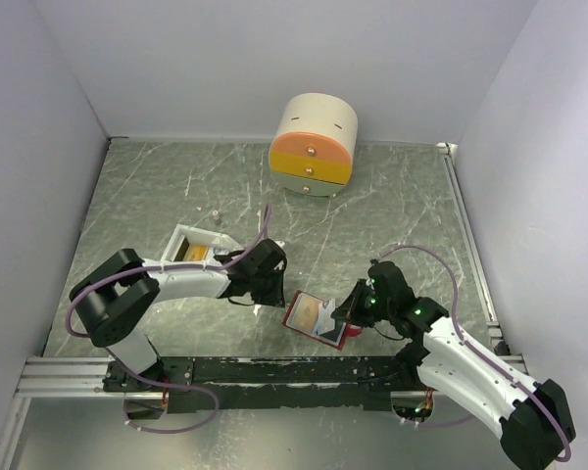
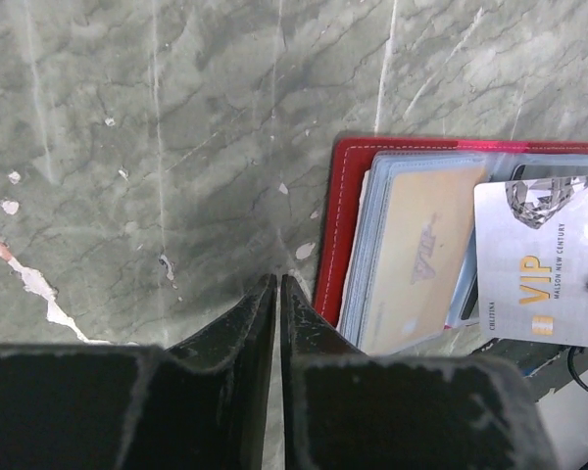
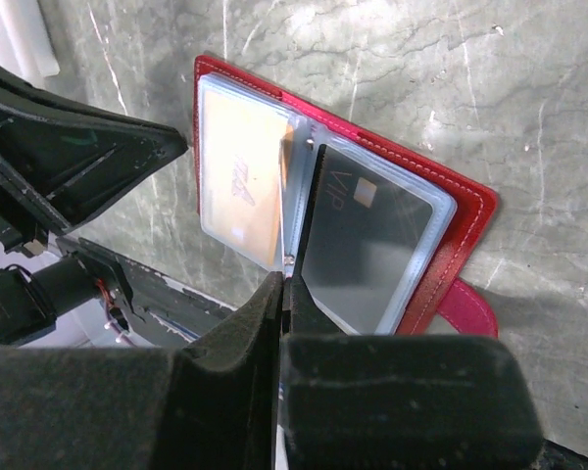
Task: Put the credit cards into the card holder
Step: Insert the credit card into the card holder.
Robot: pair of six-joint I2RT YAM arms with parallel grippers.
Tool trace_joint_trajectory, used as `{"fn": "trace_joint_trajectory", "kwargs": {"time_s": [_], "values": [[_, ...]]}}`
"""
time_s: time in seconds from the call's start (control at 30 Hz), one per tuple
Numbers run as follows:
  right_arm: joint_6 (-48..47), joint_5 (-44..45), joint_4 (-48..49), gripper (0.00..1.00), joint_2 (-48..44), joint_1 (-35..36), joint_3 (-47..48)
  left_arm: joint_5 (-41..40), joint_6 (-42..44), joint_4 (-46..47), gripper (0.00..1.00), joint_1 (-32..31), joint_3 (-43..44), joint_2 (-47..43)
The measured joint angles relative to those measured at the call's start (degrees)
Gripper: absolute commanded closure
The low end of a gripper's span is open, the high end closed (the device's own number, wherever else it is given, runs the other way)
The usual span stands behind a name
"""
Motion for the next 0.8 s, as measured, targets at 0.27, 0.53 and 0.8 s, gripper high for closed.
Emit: {"fn": "trace_joint_trajectory", "kwargs": {"time_s": [0.27,0.53,0.8], "values": [[0.44,0.0,0.28,1.0,0.2,0.0,-0.72,0.52,-0.7,1.99,0.85,-0.33,-2.03,-1.22],[0.5,0.07,-0.11,1.0,-0.81,0.0,-0.72,0.68,-1.7,2.6,0.85,-2.45,-2.29,-1.22],[0.81,0.48,-1.11,1.0,-2.16,0.0,-0.72,0.63,-2.21,2.56,0.85,-3.34,-2.29,-1.22]]}}
